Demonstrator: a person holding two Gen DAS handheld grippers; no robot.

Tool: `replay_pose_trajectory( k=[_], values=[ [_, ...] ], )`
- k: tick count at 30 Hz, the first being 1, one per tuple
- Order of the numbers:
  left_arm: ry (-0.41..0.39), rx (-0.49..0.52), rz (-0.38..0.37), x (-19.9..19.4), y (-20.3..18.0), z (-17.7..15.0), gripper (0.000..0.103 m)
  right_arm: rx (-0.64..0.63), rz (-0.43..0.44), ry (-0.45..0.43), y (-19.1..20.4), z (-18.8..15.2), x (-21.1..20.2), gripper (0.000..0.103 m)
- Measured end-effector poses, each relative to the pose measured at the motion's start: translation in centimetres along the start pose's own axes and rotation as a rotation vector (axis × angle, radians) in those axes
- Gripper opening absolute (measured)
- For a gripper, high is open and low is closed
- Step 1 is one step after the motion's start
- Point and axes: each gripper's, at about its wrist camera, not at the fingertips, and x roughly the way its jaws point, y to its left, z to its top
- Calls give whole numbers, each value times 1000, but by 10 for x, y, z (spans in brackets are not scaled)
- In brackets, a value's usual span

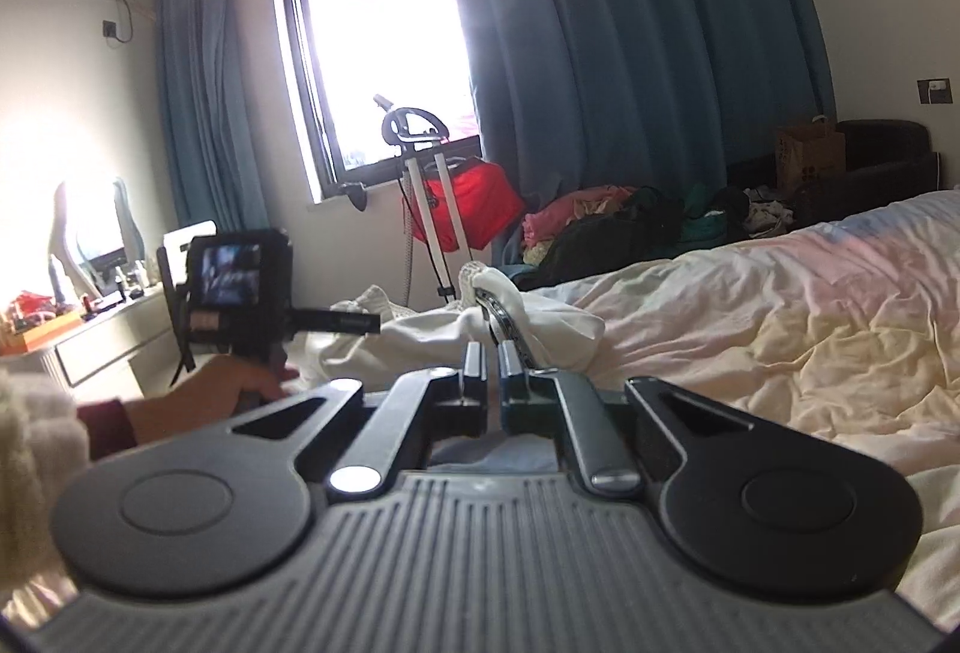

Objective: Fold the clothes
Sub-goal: 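Grasp the sweatpants waistband with the left gripper and lift it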

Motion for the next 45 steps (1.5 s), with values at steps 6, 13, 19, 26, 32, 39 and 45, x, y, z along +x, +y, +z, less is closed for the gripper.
replay_pose_trajectory(
  k=[6,13,19,26,32,39,45],
  values=[
    [103,22,73,114,-19,50,103,-60,-128,12,-13,-27,58,9],
    [232,-76,60,180,-5,67,64,71,-92,82,-41,-42,96,9],
    [145,-4,47,122,-11,67,27,94,-96,76,-47,-39,100,9],
    [-69,6,-88,-48,4,59,24,124,-98,-3,-51,-23,70,9],
    [-107,-50,-255,-191,26,-1,23,97,-82,-43,-44,-9,35,9],
    [-43,-173,-336,-305,61,-119,23,-5,-63,-69,-19,-2,-12,9],
    [160,-214,-272,-297,83,-222,23,-55,-38,-32,3,-8,-39,9]
  ],
)
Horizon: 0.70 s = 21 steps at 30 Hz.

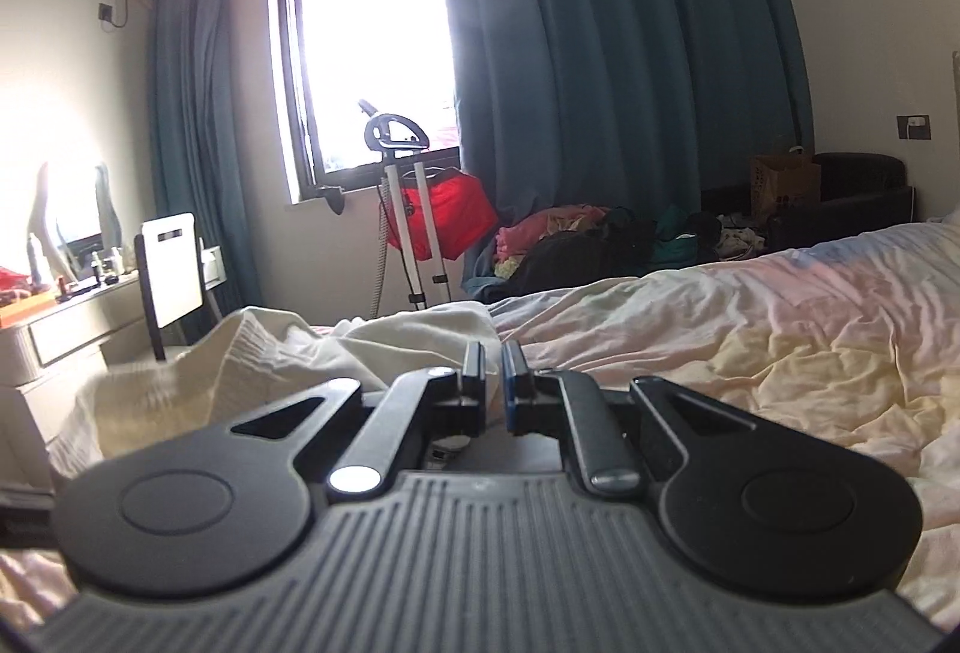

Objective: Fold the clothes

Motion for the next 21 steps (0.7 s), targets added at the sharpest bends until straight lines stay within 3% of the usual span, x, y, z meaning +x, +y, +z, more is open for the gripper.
replay_pose_trajectory(
  k=[4,7,11,14,16,18,19,21],
  values=[
    [56,-80,-10,0,27,-4,26,-5,-8,44,8,-7,2,9],
    [53,-85,-22,-18,36,-6,38,-1,-5,81,11,-14,8,9],
    [-17,-121,-39,-49,55,-1,46,-15,6,111,17,-22,14,9],
    [-91,-146,52,-60,65,15,57,-20,34,149,24,-29,21,10],
    [-126,-202,100,-62,75,20,65,-13,55,177,28,-35,25,26],
    [-147,-270,136,-59,87,28,66,-4,78,190,34,-42,25,82],
    [-152,-293,158,-58,91,31,66,-7,79,186,37,-45,25,89],
    [-161,-335,194,-53,103,38,69,-23,77,195,47,-45,30,87]
  ],
)
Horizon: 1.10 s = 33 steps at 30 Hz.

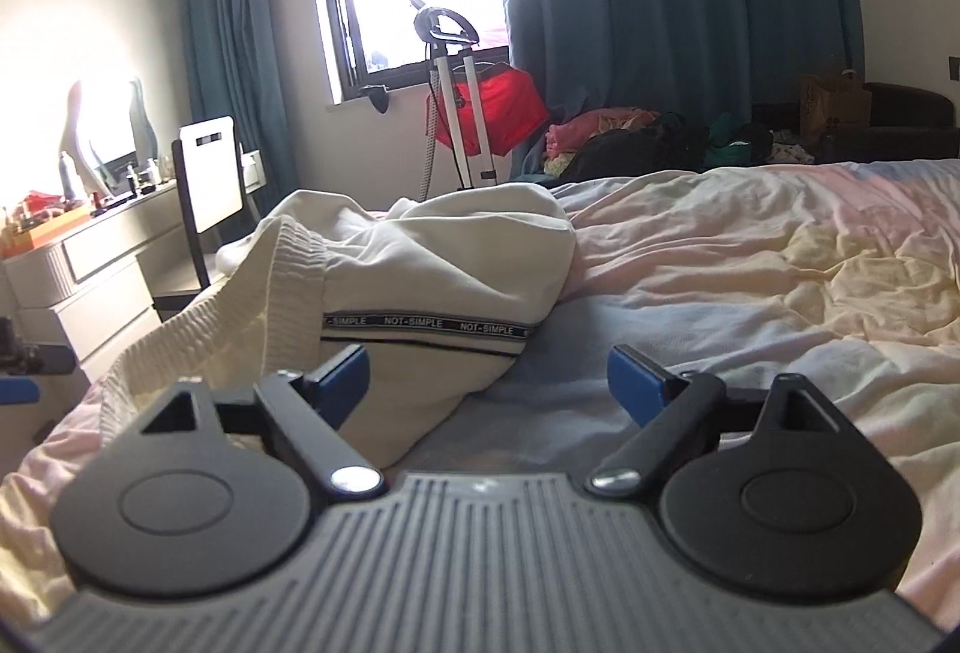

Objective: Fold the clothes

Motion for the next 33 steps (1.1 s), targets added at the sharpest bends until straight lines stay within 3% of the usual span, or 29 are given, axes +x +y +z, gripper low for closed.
replay_pose_trajectory(
  k=[3,7,11,15,16,18,23,28,30,33],
  values=[
    [-6,-43,41,14,13,8,81,-13,10,49,20,12,26,87],
    [25,-77,108,41,30,11,81,-157,56,87,78,37,75,86],
    [72,-156,76,59,51,10,81,-217,78,141,125,54,127,85],
    [58,-175,71,60,58,8,82,-329,-33,187,143,49,160,51],
    [56,-177,62,60,58,7,82,-332,-52,194,139,49,160,49],
    [57,-167,38,60,54,6,82,-329,-106,198,126,49,154,19],
    [54,-96,-94,55,31,2,84,-240,-175,119,65,61,98,13],
    [116,77,-281,45,-11,-13,86,-138,-174,65,4,55,29,13],
    [134,216,-272,38,-34,-29,92,-132,-193,45,-11,43,5,13],
    [175,430,-234,29,-68,-56,93,76,-195,69,-48,26,-18,12]
  ],
)
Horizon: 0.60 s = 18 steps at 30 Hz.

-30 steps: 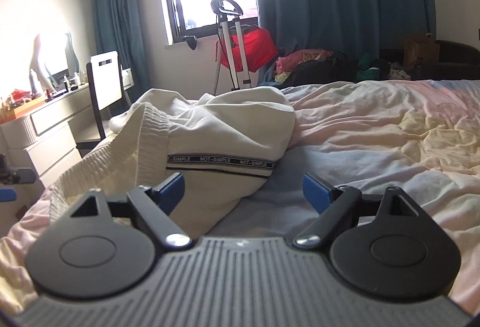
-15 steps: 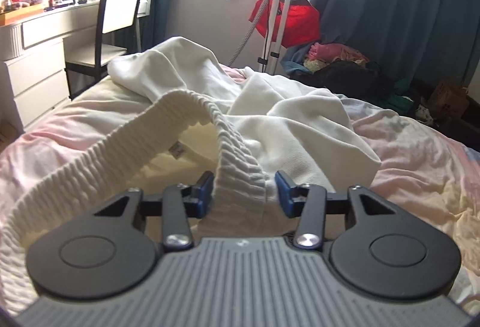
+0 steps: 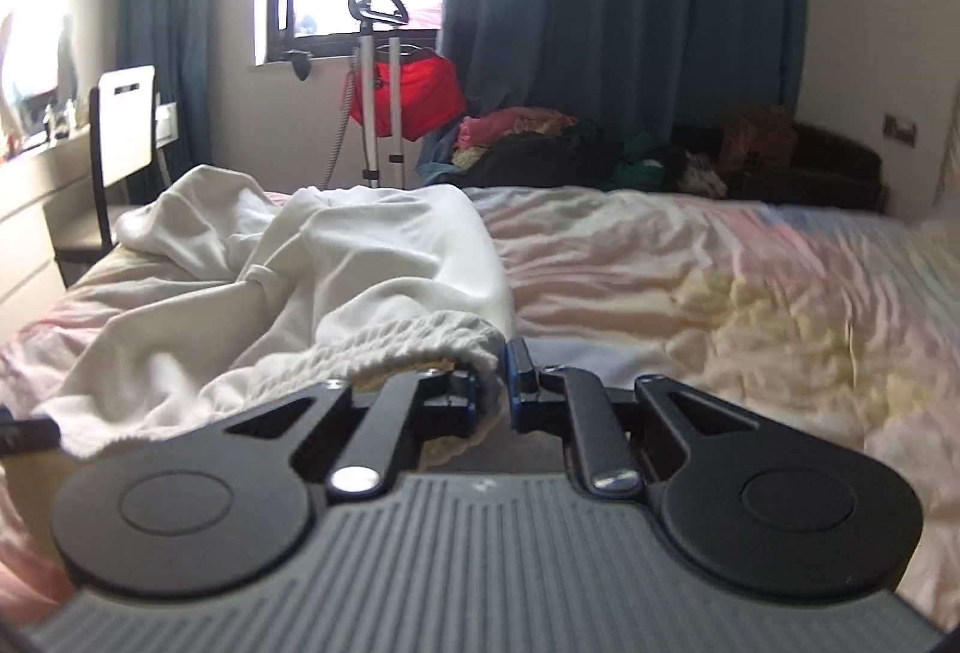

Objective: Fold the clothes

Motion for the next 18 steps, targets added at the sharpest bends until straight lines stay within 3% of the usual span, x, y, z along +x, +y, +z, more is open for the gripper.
replay_pose_trajectory(
  k=[2,3,5,7,11,13,16,18],
  values=[
    [2,102,25,-5,-23,-13,93,181,27,42,-27,-9,0,9],
    [-1,152,52,-6,-34,-19,93,213,30,52,-32,-11,1,9],
    [12,241,144,2,-52,-27,93,217,25,61,-35,-14,6,9],
    [41,262,246,16,-57,-29,93,171,14,62,-29,-16,11,10],
    [54,104,391,28,-31,-17,91,83,-14,70,-21,-20,13,10],
    [10,-22,434,18,-9,-10,93,31,-33,86,-18,-22,16,10],
    [-85,-235,410,-9,26,-4,96,-2,-19,158,-14,-29,27,10],
    [-144,-231,472,-20,28,1,96,-19,10,198,-8,-36,34,11]
  ],
)
